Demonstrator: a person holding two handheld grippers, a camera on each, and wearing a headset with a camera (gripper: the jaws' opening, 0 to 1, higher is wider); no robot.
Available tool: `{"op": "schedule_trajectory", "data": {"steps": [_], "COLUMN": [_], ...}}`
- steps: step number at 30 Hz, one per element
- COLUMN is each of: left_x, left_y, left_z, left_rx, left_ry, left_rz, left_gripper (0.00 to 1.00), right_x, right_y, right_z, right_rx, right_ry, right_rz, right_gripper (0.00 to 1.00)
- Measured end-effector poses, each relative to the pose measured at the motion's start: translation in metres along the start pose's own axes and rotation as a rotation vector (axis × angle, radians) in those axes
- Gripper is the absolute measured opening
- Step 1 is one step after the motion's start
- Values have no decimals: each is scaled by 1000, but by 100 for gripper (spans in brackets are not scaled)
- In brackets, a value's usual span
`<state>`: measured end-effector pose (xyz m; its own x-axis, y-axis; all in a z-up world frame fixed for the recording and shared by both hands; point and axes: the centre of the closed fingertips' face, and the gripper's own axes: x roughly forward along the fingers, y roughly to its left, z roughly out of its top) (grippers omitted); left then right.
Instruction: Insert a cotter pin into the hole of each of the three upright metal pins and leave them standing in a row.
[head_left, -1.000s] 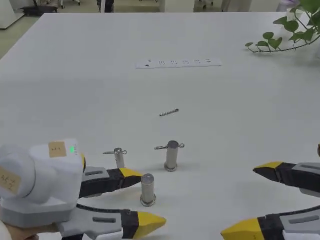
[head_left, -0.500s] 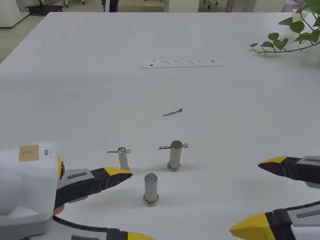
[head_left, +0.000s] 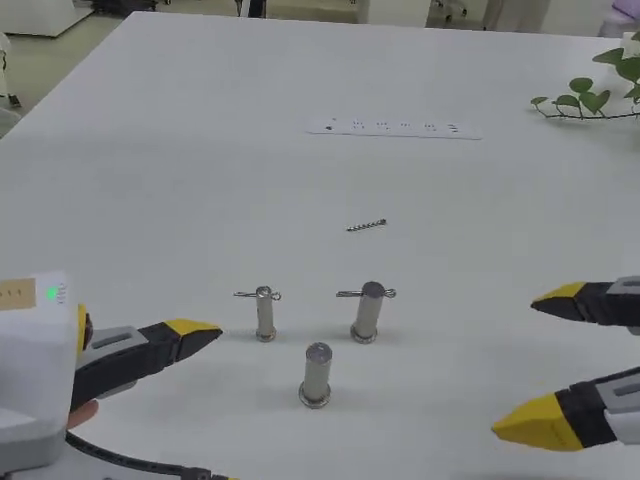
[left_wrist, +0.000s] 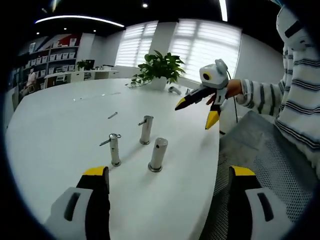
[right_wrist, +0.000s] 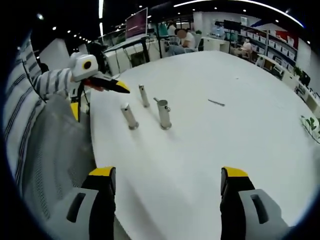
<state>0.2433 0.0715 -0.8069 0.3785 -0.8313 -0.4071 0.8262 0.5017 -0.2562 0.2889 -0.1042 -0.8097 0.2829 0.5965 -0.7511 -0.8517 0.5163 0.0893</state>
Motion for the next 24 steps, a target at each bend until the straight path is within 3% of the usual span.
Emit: {"op": "schedule_trajectory", "data": {"steps": [7, 13, 17, 24], "left_x": [-6, -11, -12, -15], "left_y": [9, 6, 5, 3], "left_z": [0, 0, -4, -8], "left_rx": [-34, -82, -86, -105], "left_ry": [-24, -53, -34, -39], "left_rz": [50, 50, 54, 63], "left_gripper": [99, 99, 99, 99], "right_x": [-1, 0, 5, 18], "right_y": [-26, -45, -56, -66], "right_z": [16, 35, 41, 56], "right_rx": [-64, -167, -221, -280], "right_ry": [43, 88, 138, 167], "right_rz": [-2, 19, 35, 55], "right_gripper": [81, 81, 81, 81]}}
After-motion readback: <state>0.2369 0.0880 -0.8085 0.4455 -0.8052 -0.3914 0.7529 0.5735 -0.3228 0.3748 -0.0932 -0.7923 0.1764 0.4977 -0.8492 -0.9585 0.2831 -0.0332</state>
